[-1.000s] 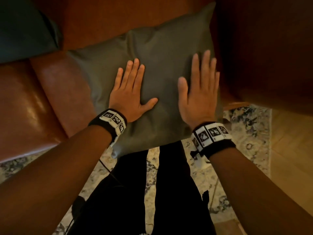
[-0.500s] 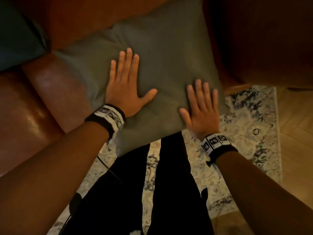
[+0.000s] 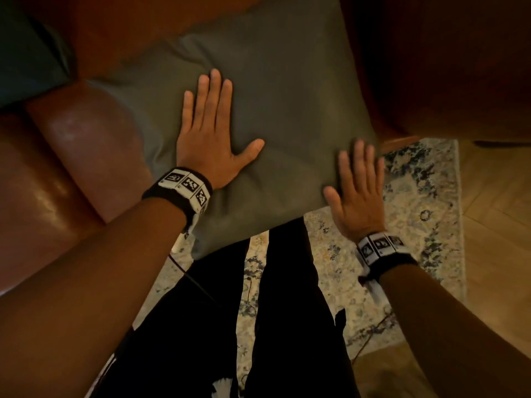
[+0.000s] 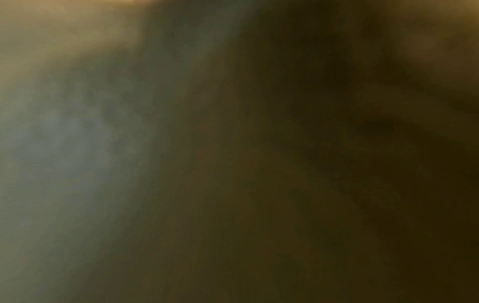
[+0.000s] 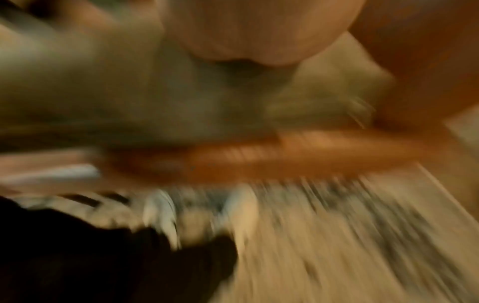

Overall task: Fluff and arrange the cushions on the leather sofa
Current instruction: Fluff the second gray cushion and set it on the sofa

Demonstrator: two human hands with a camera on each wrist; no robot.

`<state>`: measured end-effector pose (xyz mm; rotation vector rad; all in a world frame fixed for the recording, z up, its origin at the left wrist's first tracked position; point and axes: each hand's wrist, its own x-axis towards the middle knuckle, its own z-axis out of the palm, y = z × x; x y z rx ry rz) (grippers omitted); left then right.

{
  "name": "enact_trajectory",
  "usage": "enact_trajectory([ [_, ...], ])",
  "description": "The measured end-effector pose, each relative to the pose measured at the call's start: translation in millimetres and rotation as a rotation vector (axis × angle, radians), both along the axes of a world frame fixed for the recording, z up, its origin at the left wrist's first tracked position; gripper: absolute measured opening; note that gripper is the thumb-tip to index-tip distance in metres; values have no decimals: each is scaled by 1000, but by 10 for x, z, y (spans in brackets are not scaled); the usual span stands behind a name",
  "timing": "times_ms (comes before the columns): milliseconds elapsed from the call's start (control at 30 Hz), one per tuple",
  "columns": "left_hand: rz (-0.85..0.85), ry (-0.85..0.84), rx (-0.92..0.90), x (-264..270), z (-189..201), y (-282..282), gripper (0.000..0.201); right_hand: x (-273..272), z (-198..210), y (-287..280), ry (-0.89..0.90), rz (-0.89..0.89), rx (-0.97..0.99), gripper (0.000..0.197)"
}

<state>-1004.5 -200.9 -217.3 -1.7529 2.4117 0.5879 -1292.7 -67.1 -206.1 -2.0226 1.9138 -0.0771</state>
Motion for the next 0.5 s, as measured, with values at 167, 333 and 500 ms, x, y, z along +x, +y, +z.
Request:
enact_trajectory([
  [167, 11, 45, 17, 13, 34, -25, 102, -436, 289, 588, 11, -441, 243, 72],
  [333, 48, 215, 62, 116, 111, -14, 86, 223, 548, -346, -41, 81, 13, 67],
  [500, 27, 369, 72, 584, 227, 26, 58, 1183, 602, -1334, -13, 452, -146, 64],
])
